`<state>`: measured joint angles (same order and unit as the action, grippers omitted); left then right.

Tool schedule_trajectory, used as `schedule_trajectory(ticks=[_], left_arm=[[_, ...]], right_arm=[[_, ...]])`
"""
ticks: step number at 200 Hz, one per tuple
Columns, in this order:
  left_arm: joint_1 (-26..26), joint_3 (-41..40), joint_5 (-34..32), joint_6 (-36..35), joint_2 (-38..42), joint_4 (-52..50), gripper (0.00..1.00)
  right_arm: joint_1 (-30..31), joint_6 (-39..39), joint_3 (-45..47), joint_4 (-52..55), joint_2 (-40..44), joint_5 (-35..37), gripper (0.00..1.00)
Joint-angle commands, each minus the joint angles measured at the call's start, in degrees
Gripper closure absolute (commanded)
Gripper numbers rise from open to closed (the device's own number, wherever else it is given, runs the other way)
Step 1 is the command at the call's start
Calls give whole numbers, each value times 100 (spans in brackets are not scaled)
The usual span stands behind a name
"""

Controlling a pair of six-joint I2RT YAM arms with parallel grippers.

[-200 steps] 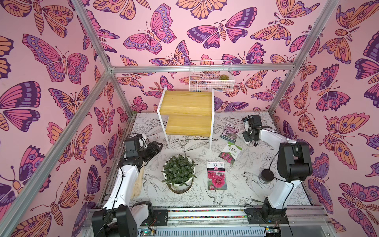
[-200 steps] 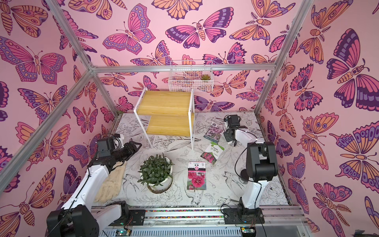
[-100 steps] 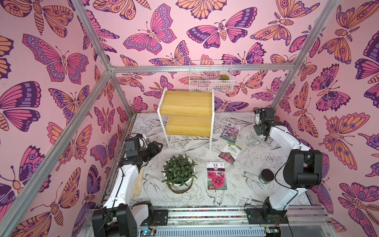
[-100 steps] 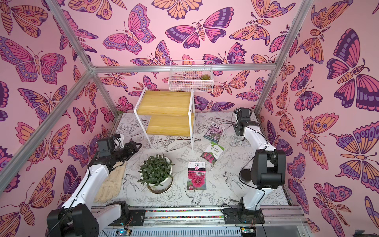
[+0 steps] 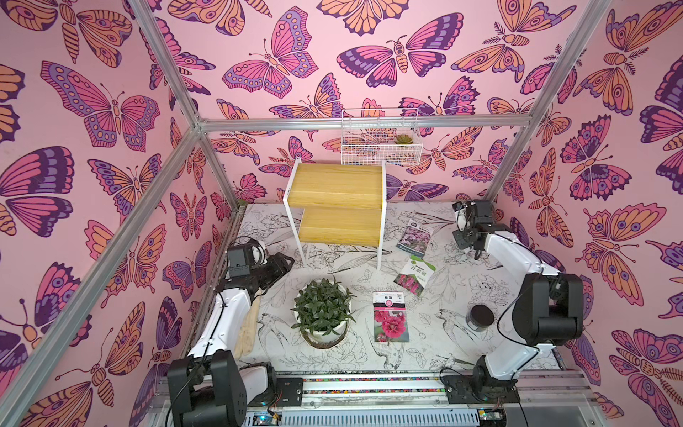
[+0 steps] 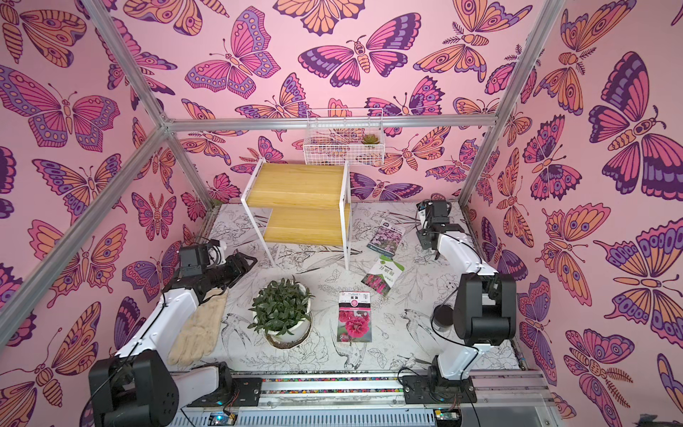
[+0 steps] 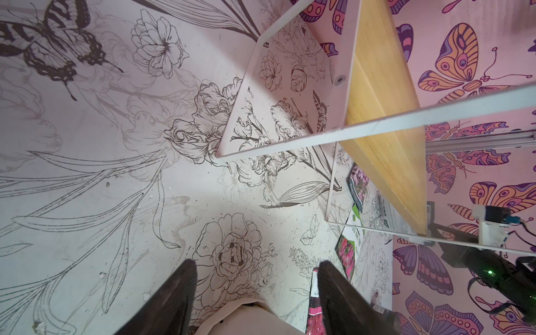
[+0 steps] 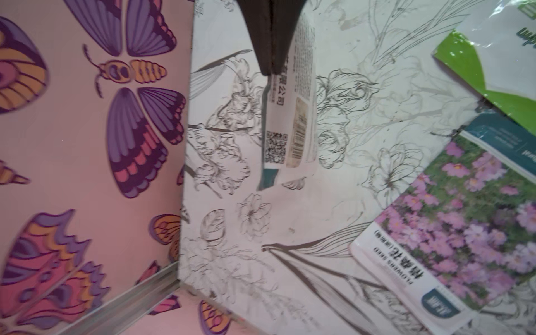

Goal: Take the seed bag off the shelf
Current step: Place the seed packet at the center of the board.

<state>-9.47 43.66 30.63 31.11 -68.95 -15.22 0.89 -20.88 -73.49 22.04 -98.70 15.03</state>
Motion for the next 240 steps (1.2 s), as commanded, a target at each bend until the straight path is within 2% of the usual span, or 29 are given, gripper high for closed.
schedule_trajectory(ticks=[1,64,111,152,172,210,224,240], left_arm=[[-19,-67,79,-61,127,83,31],[-12,-81,85,-70,128,98,31],[-8,-103,85,-92,190,91,31],[-15,-103,90,-110,174,95,31],[-13,-112,66,-109,162,90,31],[-11,-112,16,-115,147,92,31],[-16,-106,-25,-138,136,83,31],[-19,-78,-159,-226,95,86,30]], right_arm=[[97,-11,171,-121,-343,-101,100],[268,-231,501,-417,-344,-357,97],[505,-409,408,-485,-996,-32,93],[502,-373,134,-288,-1404,-70,89],[500,-358,142,-303,-1429,-130,79],[510,-205,172,-184,-1108,-354,49],[535,-70,226,-87,-763,-634,47],[528,131,342,99,-133,-1294,44]])
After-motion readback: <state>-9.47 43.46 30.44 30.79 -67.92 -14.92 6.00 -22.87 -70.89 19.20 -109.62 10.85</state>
